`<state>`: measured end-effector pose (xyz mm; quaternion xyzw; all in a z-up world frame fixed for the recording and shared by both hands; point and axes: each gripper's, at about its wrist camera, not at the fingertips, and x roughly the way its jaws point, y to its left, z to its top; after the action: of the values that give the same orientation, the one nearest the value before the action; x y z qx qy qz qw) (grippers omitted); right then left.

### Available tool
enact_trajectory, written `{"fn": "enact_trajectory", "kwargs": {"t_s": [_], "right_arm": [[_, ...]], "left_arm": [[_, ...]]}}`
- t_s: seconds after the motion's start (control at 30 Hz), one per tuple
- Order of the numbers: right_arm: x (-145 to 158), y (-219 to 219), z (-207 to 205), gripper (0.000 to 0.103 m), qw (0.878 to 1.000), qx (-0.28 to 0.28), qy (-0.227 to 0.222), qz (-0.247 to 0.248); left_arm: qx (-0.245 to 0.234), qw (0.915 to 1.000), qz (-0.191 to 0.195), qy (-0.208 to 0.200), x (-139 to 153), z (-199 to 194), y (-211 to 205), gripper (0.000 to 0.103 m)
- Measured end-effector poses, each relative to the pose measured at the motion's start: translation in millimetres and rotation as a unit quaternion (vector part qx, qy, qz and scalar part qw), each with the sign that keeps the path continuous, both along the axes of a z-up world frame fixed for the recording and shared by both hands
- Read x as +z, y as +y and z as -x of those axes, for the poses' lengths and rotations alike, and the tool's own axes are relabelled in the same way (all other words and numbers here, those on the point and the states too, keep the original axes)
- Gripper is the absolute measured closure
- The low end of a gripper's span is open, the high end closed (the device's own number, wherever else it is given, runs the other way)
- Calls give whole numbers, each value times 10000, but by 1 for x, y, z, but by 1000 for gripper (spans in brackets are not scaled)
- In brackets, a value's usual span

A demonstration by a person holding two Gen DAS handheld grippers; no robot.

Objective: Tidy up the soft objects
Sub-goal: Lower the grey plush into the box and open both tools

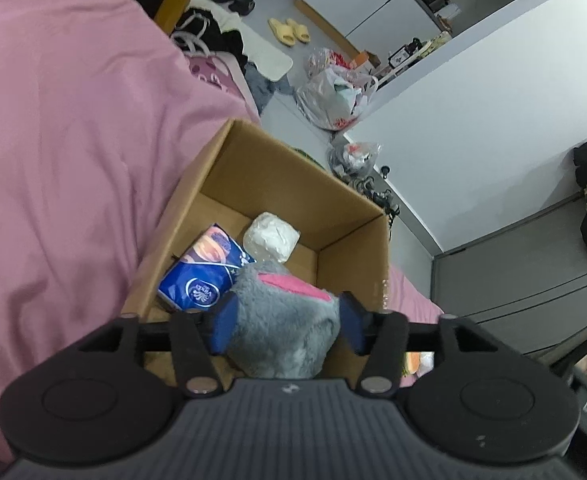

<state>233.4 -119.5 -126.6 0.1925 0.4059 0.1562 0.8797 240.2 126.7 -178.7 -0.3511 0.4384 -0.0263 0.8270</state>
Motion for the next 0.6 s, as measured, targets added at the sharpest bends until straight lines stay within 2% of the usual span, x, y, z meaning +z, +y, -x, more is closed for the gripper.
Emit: {"fn": "enact_trajectory", "kwargs": {"t_s": [0.07, 0.17, 0.27, 0.33, 0.43, 0.6], "right_arm": [[3, -9, 5, 43, 10000, -46, -40, 4], [6, -21, 13, 40, 9999, -125, -103, -18], [8, -33, 20, 39, 9997, -195, -159, -46], [10, -41, 25, 39, 9995, -229, -208, -52], [13, -52, 32, 37, 9993, -241, -281, -68], [19, -66, 43, 30, 9988, -216, -438, -103]], "left_arm": [[3, 9998, -144, -118, 10, 5, -3, 38], [-58, 9970, -698, -341, 31, 14, -15, 34], [-119, 9941, -940, -523, 47, 22, -27, 23], [-225, 9914, -1147, -580, 55, 26, -37, 22], [-314, 9907, -1204, -551, 61, 30, -48, 21], [-273, 9859, -1560, -538, 79, 36, -61, 17]]}}
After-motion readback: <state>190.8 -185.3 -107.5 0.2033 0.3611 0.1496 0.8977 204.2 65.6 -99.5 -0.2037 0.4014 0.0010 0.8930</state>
